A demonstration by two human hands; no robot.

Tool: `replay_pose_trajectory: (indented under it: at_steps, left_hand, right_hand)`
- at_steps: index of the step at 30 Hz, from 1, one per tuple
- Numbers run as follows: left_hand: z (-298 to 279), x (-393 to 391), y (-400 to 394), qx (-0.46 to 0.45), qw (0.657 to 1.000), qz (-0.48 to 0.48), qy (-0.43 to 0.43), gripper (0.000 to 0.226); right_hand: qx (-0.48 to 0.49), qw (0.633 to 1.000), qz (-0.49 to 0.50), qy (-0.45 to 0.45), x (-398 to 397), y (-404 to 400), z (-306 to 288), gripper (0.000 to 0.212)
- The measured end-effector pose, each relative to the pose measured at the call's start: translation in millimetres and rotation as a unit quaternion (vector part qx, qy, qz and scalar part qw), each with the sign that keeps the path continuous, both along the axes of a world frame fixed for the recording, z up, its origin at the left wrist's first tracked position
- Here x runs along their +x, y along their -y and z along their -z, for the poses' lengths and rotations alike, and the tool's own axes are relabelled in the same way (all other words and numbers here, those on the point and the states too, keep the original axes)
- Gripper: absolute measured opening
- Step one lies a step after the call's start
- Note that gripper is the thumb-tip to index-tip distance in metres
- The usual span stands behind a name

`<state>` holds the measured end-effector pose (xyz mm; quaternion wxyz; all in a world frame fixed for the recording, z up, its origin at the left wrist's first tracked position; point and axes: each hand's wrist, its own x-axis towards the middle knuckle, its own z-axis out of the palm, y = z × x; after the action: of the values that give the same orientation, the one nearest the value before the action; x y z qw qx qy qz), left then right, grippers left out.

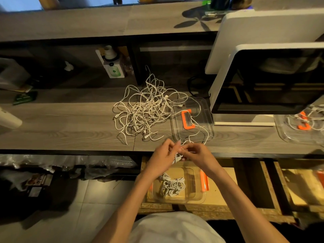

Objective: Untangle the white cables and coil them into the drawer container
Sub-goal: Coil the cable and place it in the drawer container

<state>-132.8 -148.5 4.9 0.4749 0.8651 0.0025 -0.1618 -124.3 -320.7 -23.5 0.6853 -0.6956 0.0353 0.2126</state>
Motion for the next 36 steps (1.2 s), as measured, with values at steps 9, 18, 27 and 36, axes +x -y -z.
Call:
replay_pose_trajectory:
  at_steps: [9, 18, 27, 36]
  left_hand:
    - [7, -1, 2, -0.116, 0.992, 0.05, 0.001, 0.025]
    - [11, -2, 10, -0.275, 0.952, -0.12, -0.053, 0.011]
    - [16, 4, 15, -0.296, 0.913, -0.277, -0.046, 0.024]
    - [18, 0, 21, -0.139, 0.964, -0.219, 0.054, 0.022]
  right_hand:
    - [0.124, 0.985, 0.039, -0.112, -1, 13, -7, 0.039]
    - [0.121, 0.984, 0.084, -0.095, -5, -7, 0, 0.015]
    - [0.028, 0.993, 0.11, -0.017, -15, -22, 3, 0.022]
    - [-0.15, 0.956, 0.087, 0.237, -25, -29, -18, 0.011]
